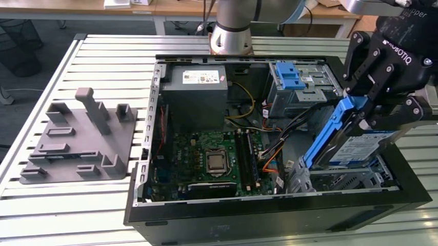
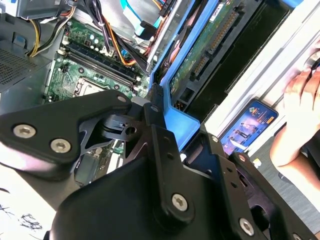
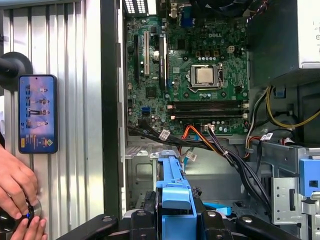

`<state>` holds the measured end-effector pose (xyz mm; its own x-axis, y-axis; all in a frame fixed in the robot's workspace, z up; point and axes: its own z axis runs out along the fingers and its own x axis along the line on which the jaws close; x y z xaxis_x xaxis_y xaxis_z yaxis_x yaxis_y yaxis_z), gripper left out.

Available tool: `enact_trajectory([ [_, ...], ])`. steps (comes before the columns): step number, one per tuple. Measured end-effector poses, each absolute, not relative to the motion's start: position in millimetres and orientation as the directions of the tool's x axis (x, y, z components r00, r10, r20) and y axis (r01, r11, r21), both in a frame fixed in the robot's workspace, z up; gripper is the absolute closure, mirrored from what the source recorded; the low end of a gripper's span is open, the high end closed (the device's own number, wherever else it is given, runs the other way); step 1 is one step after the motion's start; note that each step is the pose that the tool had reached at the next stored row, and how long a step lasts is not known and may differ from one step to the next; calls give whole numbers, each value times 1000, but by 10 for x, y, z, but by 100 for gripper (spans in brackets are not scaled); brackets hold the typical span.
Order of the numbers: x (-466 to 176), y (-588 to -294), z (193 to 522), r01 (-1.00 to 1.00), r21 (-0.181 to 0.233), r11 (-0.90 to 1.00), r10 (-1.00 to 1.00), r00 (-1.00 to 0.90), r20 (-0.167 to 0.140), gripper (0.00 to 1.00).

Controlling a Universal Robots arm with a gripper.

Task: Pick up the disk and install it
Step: 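Insert the disk into the insertion slot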

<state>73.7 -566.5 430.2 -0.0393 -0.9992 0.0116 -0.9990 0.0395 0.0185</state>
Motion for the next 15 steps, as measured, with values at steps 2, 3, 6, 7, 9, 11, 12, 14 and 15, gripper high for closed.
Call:
enact_trajectory([
  [2,737,-5665,4291,-999,19,40,-999,-39,12,63],
  [3,737,-5666,4285,-999,18,40,-999,-39,12,63],
  [6,737,-5666,4277,-999,18,40,-999,-39,12,63],
  [7,737,-5666,4277,-999,19,39,-999,-39,12,63],
  [9,737,-5666,4276,-999,19,40,-999,-39,12,63],
  [11,737,-5666,4275,-999,18,40,-999,-39,12,63],
  [12,737,-5666,4274,-999,19,40,-999,-39,12,63],
  [14,737,-5666,4275,-999,18,40,-999,-39,12,62],
  [15,737,-5666,4274,-999,19,40,-999,-39,12,56],
])
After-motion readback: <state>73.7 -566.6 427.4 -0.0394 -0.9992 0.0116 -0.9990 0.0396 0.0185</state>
